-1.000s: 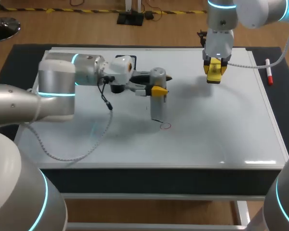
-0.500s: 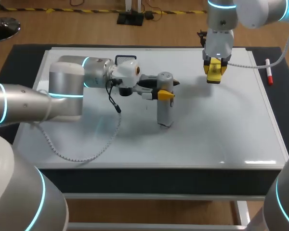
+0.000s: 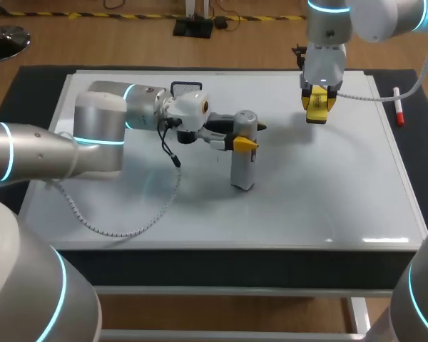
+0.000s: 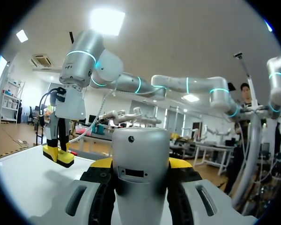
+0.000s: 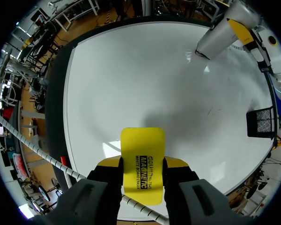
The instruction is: Pick up the inspection probe, press it on each red-marked spot on the whiteboard one by one, put down the probe, pick up the eraser, and wipe off all the red marks.
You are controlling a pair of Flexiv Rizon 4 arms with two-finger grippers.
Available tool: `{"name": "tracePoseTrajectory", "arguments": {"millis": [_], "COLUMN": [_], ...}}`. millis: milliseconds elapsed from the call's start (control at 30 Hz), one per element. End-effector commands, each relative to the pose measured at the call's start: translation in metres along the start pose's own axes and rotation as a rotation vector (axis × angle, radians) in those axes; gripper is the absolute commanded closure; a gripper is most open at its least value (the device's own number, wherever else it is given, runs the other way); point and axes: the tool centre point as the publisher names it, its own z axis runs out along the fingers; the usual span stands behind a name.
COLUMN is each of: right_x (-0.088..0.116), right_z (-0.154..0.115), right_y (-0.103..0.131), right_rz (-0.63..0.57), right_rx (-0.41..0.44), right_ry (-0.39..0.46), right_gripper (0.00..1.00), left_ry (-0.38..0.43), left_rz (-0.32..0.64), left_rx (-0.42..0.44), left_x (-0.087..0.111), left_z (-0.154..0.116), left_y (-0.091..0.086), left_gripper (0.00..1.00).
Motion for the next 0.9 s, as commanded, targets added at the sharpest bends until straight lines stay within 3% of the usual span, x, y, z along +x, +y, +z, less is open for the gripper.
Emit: {"name": "tracePoseTrajectory", "arguments": {"millis": [33,900], "right_x": [0.0010,0.0010], "right_z": [-0.0014,-0.0014], "right_y": [-0.0006,-0.0006], "right_rz": [-0.002,-0.002], "right_rx": [0.000,0.000], "right_ry": [0.002,0.002], "right_gripper": [1.00,1.00], "left_ry": [0.009,0.040], "left_rz": [0.009,0.040], "left_rx": [0.007,-0.012], "left_x": [-0.0034,-0.0031], "left_z": [0.0000,0.0024], "left_y": [0.0036,0.0063], "left_gripper": [1.00,1.00]}}
